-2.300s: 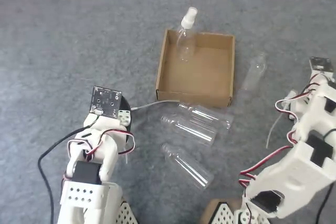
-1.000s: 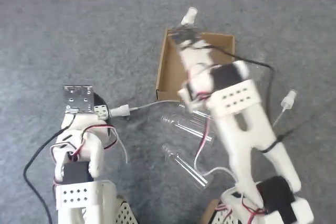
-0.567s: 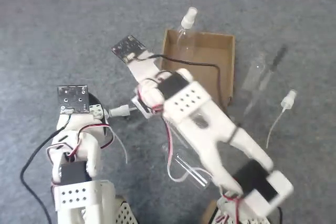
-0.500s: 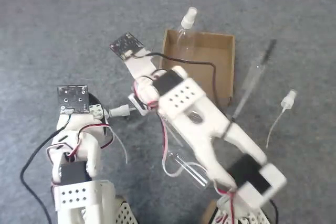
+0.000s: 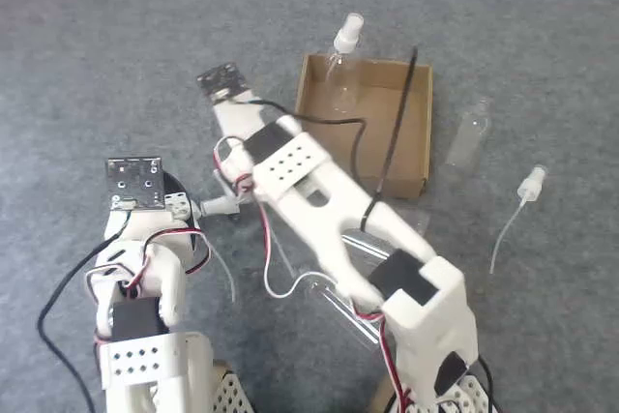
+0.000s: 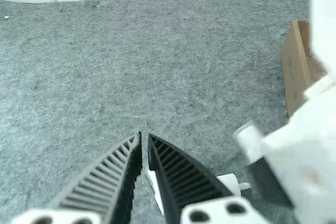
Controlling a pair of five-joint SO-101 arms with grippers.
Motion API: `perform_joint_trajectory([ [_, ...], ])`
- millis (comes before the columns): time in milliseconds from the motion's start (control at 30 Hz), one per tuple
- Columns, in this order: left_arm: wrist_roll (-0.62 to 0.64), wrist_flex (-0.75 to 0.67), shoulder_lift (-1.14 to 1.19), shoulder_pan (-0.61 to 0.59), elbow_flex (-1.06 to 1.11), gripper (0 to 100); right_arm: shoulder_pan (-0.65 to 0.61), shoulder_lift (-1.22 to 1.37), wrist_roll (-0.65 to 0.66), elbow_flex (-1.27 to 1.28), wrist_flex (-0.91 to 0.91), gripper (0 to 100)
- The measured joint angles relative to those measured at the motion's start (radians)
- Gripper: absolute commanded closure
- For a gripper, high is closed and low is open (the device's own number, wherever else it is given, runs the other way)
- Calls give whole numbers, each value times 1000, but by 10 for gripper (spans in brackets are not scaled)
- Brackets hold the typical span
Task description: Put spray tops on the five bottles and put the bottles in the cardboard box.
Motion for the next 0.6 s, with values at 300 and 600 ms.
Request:
perform_joint_trajectory([
  [300,0,0,0,0,0,988,-34,64,-9,0,0,822],
  [600,0,0,0,0,0,988,-35,64,-9,-20,43,820],
])
